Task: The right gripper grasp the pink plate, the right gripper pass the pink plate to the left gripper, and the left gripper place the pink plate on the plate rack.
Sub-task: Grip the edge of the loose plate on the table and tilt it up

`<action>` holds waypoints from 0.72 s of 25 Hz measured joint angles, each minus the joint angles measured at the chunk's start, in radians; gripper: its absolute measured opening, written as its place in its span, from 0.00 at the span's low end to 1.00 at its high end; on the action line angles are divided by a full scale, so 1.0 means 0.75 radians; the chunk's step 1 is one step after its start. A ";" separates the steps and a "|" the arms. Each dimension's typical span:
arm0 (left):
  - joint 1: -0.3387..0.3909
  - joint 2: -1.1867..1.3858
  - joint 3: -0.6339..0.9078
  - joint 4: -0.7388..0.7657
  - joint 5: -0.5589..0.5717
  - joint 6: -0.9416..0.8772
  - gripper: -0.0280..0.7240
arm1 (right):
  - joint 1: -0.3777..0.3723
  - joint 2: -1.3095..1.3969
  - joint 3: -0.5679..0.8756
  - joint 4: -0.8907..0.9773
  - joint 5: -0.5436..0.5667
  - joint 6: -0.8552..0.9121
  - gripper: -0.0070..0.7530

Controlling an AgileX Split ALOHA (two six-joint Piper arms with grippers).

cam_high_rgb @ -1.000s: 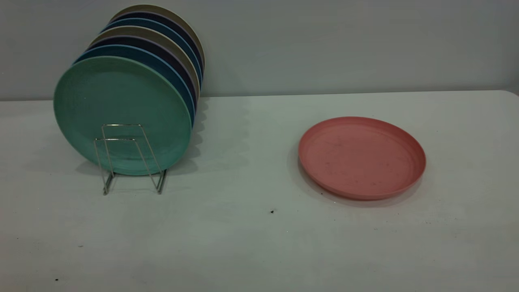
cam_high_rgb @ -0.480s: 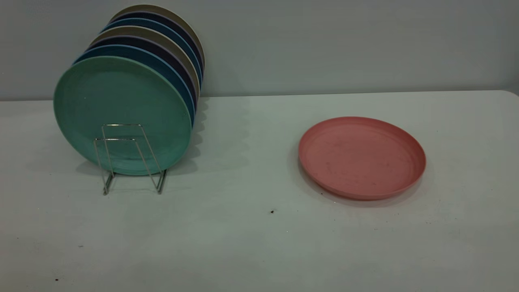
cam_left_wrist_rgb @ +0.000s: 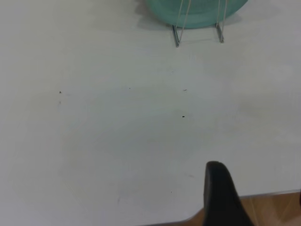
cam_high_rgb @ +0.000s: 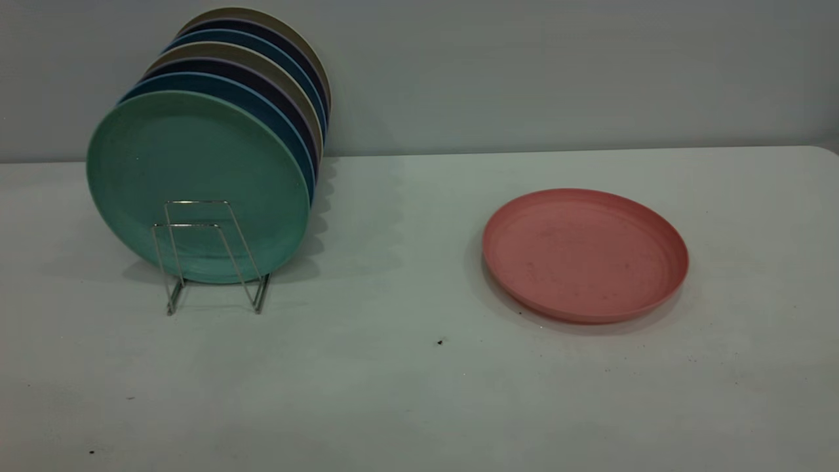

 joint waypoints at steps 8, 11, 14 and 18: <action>0.000 0.026 -0.017 0.043 -0.006 0.000 0.61 | 0.000 0.013 -0.010 0.072 -0.033 0.038 0.51; 0.000 0.161 -0.080 0.079 -0.046 0.005 0.61 | 0.000 0.105 -0.048 0.109 -0.102 0.059 0.56; 0.000 0.376 -0.145 0.087 -0.141 0.026 0.61 | 0.000 0.253 -0.088 0.129 -0.206 0.038 0.59; 0.000 0.698 -0.274 0.087 -0.255 0.035 0.61 | 0.000 0.484 -0.128 0.149 -0.324 -0.036 0.60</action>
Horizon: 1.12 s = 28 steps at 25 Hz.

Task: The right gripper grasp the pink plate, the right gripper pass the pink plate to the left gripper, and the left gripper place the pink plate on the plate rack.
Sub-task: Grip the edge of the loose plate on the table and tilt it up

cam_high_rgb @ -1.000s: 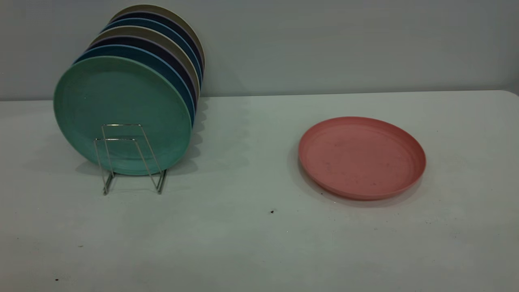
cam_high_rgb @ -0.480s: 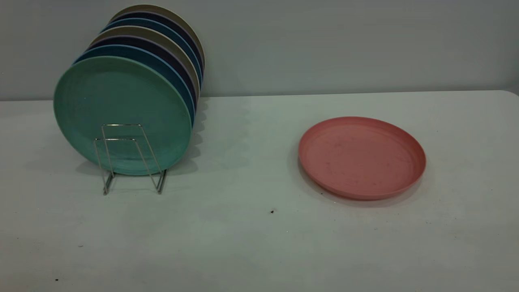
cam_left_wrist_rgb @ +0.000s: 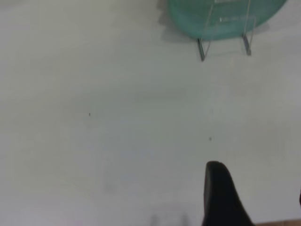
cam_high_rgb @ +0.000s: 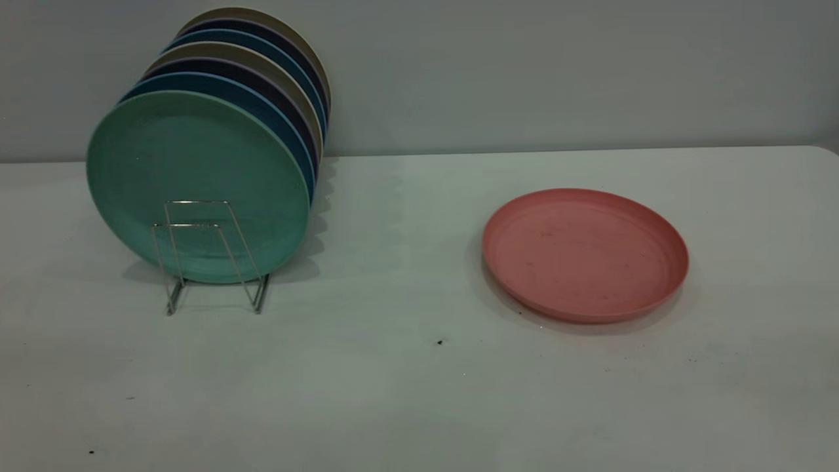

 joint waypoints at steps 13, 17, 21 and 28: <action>0.000 0.716 -0.288 -0.212 -0.231 0.248 0.71 | 0.000 0.649 -0.037 0.429 -0.408 -0.515 0.61; 0.000 0.841 -0.288 -0.358 -0.273 0.385 0.72 | 0.000 0.799 -0.037 0.655 -0.477 -0.710 0.61; 0.000 0.938 -0.314 -0.480 -0.292 0.465 0.72 | 0.000 0.908 -0.037 0.859 -0.535 -0.887 0.61; -0.077 1.113 -0.458 -0.532 -0.292 0.486 0.72 | 0.000 1.024 -0.040 1.077 -0.583 -1.122 0.61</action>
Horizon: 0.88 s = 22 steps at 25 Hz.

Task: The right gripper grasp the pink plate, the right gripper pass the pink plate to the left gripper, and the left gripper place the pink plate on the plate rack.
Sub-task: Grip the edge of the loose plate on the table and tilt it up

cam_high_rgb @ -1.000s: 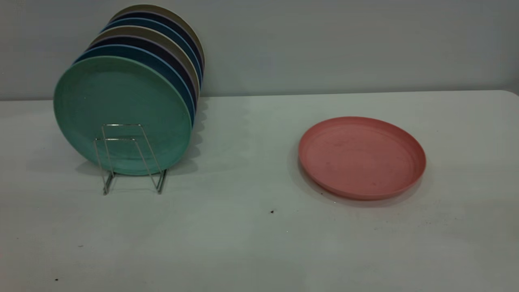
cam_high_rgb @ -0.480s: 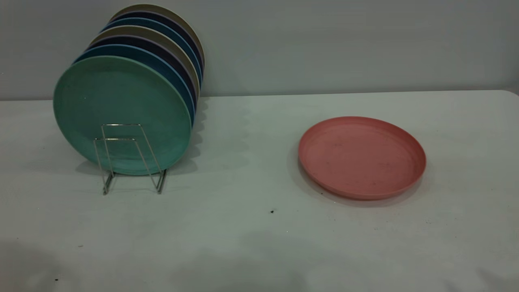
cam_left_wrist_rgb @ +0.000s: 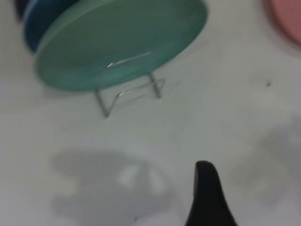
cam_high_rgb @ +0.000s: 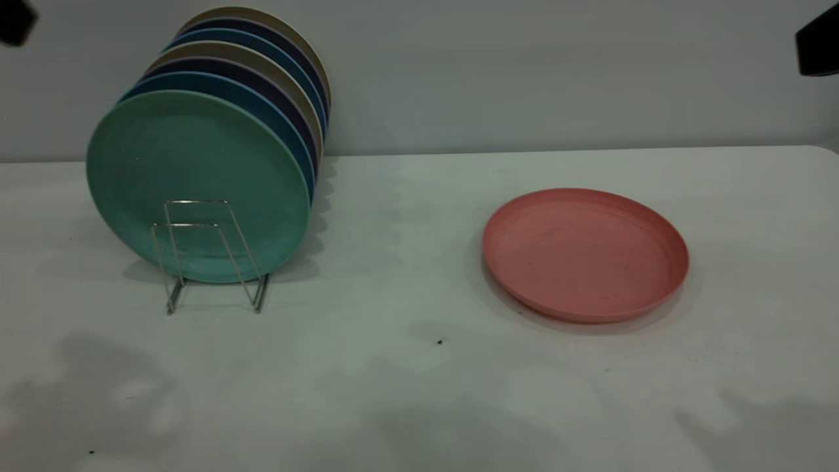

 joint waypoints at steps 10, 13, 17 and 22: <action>-0.231 0.298 -0.120 -0.012 -0.072 0.003 0.72 | 0.000 0.135 -0.002 0.110 -0.060 -0.040 0.61; -0.256 0.392 -0.122 -0.023 -0.112 -0.001 0.72 | 0.000 0.259 -0.034 0.145 -0.072 -0.040 0.61; -0.259 0.484 -0.123 -0.103 -0.147 -0.004 0.72 | 0.000 0.504 -0.149 0.161 -0.071 -0.040 0.61; -0.259 0.581 -0.131 -0.285 -0.221 0.055 0.72 | -0.013 0.864 -0.387 0.169 -0.064 -0.035 0.61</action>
